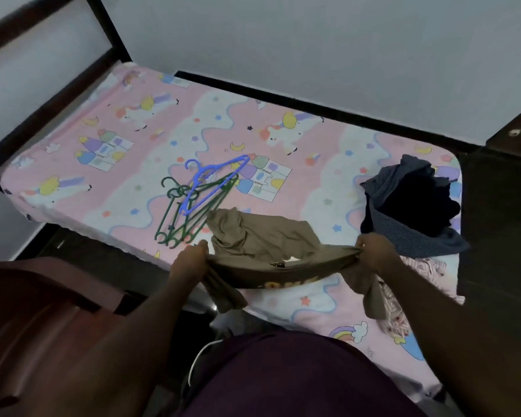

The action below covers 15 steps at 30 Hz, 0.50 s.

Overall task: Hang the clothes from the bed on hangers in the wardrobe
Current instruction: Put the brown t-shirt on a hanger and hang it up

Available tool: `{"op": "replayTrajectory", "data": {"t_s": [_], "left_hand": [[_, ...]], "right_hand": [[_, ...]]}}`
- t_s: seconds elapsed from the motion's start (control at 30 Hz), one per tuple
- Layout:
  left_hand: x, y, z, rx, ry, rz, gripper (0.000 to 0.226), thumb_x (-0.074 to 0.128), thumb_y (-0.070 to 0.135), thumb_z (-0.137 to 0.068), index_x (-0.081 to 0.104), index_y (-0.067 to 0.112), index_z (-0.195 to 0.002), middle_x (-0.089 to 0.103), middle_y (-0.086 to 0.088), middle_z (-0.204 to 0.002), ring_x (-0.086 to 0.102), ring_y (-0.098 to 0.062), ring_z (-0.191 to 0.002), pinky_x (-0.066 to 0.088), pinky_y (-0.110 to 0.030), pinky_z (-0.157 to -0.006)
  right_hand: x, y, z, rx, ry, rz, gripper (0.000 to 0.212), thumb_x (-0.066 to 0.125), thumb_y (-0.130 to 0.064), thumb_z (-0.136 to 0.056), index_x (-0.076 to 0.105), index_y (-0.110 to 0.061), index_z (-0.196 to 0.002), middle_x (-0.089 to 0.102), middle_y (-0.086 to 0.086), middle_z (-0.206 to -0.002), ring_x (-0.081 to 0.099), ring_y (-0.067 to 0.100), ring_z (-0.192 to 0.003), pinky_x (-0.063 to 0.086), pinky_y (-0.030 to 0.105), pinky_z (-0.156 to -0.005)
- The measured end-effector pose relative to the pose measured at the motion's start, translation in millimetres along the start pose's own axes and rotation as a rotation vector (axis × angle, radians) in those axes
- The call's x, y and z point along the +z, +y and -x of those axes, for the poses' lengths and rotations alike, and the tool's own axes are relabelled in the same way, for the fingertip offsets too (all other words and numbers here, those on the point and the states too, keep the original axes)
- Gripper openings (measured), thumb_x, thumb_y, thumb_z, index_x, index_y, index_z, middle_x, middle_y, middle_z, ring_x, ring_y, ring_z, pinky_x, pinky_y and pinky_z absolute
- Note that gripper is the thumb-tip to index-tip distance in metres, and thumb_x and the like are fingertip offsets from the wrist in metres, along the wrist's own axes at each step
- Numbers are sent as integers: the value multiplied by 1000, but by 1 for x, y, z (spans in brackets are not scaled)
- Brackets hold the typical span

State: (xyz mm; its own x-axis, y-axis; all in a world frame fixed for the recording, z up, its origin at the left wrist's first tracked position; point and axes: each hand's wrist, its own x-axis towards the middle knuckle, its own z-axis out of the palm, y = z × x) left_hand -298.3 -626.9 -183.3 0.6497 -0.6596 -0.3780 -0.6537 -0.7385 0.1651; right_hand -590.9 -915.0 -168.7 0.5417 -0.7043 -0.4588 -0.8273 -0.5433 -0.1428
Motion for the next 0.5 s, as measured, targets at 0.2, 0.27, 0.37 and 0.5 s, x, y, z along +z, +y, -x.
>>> {"op": "replayTrajectory", "data": {"t_s": [0.2, 0.27, 0.37, 0.5], "left_hand": [[-96, 23, -41, -59, 464, 442, 22, 40, 12, -76, 56, 5, -90, 57, -10, -84, 56, -30, -83, 37, -33, -69], [-127, 26, -46, -45, 687, 629, 22, 42, 7, -72, 55, 9, -90, 54, -2, -87, 51, -25, -83, 33, -30, -66], [-136, 27, -41, -9, 628, 513, 11, 59, 11, -79, 57, 8, -89, 59, -8, -86, 53, -26, -80, 39, -34, -66], [-51, 7, -15, -181, 292, 289, 10, 65, 10, -82, 57, 5, -84, 62, -17, -84, 61, -38, -87, 40, -36, -68]], "right_hand": [[-82, -32, -48, -67, 359, -156, 23, 54, 5, -78, 67, -9, -92, 60, 17, -106, 60, 36, -100, 46, 36, -82], [-114, -36, -55, -66, 681, -374, 25, 52, 4, -79, 65, -12, -93, 55, 16, -106, 59, 35, -88, 45, 37, -75], [-117, -27, -64, -79, 721, -259, 20, 57, -3, -83, 59, -12, -101, 48, 17, -107, 56, 36, -82, 47, 42, -71], [-38, -10, -46, -49, 213, -74, 16, 57, -7, -87, 63, -2, -101, 55, 20, -98, 61, 40, -91, 51, 42, -79]]}}
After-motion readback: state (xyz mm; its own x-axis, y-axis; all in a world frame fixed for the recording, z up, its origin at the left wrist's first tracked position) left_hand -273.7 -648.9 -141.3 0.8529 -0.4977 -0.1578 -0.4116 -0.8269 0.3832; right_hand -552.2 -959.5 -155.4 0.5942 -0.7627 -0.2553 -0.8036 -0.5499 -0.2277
